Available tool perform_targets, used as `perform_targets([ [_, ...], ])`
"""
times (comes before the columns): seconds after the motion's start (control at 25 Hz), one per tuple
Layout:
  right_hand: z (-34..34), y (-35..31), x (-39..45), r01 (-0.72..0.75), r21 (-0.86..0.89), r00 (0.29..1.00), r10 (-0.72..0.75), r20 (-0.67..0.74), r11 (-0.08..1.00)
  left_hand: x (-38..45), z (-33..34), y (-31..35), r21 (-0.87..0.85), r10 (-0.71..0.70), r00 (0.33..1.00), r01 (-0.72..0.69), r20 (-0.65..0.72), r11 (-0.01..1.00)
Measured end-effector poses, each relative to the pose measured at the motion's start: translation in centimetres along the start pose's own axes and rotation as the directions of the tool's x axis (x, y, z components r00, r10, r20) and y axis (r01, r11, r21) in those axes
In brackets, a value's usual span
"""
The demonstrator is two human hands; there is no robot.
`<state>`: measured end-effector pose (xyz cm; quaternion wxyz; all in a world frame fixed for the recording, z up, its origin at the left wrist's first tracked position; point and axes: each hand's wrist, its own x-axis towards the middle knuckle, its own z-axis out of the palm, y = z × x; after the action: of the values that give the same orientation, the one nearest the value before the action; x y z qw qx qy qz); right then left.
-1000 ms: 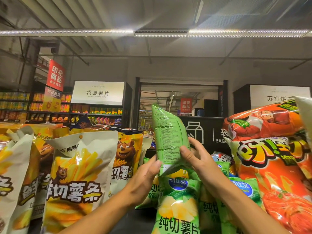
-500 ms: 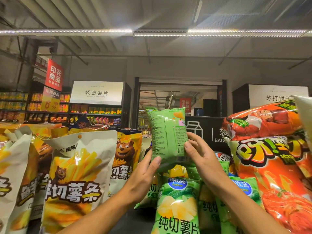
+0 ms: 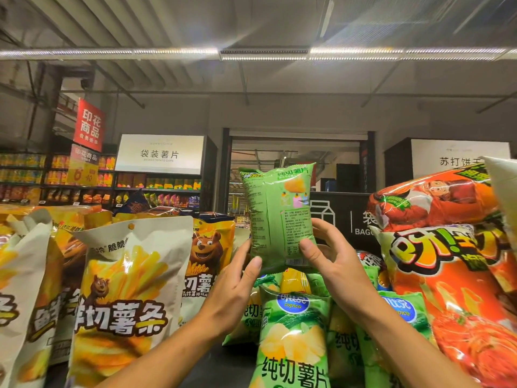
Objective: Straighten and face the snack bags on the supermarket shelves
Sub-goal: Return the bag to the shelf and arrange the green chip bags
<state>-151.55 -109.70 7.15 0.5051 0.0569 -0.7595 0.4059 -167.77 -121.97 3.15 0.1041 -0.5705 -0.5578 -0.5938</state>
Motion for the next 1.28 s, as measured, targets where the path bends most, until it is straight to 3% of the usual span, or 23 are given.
perform_targets([
  [0.64,0.02,0.77,-0.13,-0.025,0.013,0.996,0.024,0.083,1.0,0.33,-0.2,-0.01,0.005,0.049,0.998,-0.049,-0.041,0.999],
  [0.92,-0.34,0.43,0.25,-0.121,0.053,0.992,0.119,0.033,0.991,0.25,-0.6,0.38,-0.071,0.035,0.996,-0.04,-0.079,0.997],
  [1.16,-0.29,0.24,0.01,-0.18,-0.009,0.983,0.18,0.043,0.984,0.17,-0.64,0.67,-0.063,0.029,0.992,-0.037,-0.126,0.997],
  [1.28,-0.21,0.07,0.0,-0.211,0.045,0.976,0.208,0.061,0.976,0.19,-0.56,0.84,-0.028,0.045,0.987,-0.05,-0.157,0.998],
])
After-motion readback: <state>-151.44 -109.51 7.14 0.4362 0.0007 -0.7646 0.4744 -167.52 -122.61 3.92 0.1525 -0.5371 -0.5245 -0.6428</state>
